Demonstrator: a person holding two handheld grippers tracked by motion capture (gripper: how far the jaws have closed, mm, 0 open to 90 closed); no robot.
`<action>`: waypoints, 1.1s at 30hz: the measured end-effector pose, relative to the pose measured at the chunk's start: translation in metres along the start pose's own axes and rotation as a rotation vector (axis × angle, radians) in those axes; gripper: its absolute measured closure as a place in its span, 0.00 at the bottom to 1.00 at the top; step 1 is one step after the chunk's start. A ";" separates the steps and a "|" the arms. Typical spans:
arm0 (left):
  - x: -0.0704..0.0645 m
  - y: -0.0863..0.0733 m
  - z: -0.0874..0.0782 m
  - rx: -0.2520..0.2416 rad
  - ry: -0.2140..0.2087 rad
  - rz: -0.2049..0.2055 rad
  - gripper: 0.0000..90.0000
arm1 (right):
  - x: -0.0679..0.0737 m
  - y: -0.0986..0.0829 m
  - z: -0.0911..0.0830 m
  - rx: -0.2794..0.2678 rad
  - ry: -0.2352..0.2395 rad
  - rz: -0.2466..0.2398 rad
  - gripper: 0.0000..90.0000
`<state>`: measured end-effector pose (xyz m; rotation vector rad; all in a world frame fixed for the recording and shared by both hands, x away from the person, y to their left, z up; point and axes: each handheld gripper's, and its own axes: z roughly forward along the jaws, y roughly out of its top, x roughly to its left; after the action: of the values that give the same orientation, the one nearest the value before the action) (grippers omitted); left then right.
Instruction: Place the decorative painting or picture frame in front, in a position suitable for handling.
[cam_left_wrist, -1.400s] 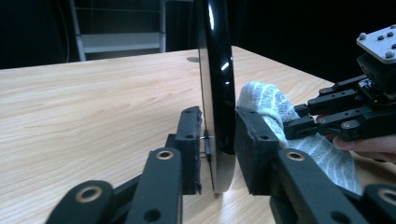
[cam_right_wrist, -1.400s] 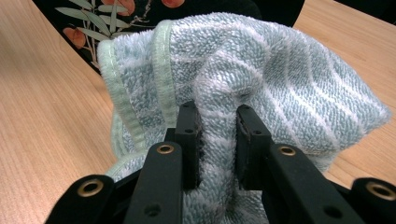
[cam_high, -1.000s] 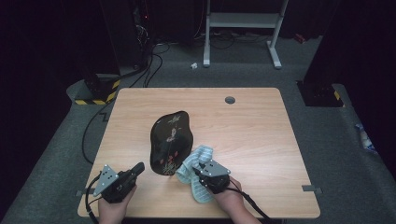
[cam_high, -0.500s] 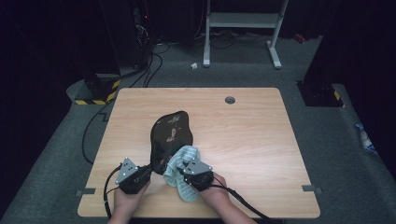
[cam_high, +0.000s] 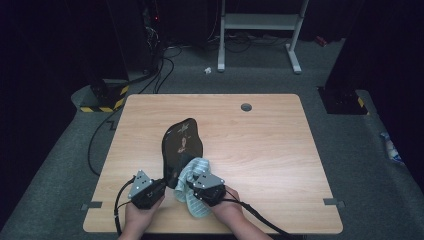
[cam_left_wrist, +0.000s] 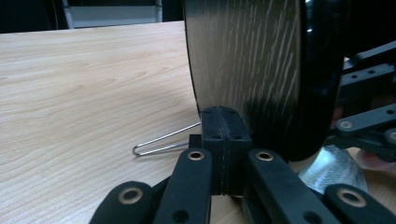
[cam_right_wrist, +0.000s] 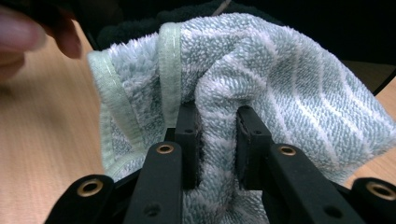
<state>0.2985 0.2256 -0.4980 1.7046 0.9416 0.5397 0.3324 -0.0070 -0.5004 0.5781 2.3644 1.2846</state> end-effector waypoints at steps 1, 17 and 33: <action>0.000 0.000 0.000 0.000 -0.002 -0.001 1.00 | 0.001 0.001 -0.002 -0.007 0.001 -0.002 0.81; 0.000 0.000 0.000 -0.002 -0.019 0.015 1.00 | 0.016 0.041 -0.027 -0.133 0.010 -0.057 0.81; 0.005 -0.004 0.004 -0.024 -0.104 -0.016 1.00 | -0.004 0.000 0.000 0.011 -0.013 -0.022 0.81</action>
<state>0.3029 0.2282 -0.5037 1.6855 0.8700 0.4462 0.3354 -0.0093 -0.4999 0.5600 2.3621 1.2558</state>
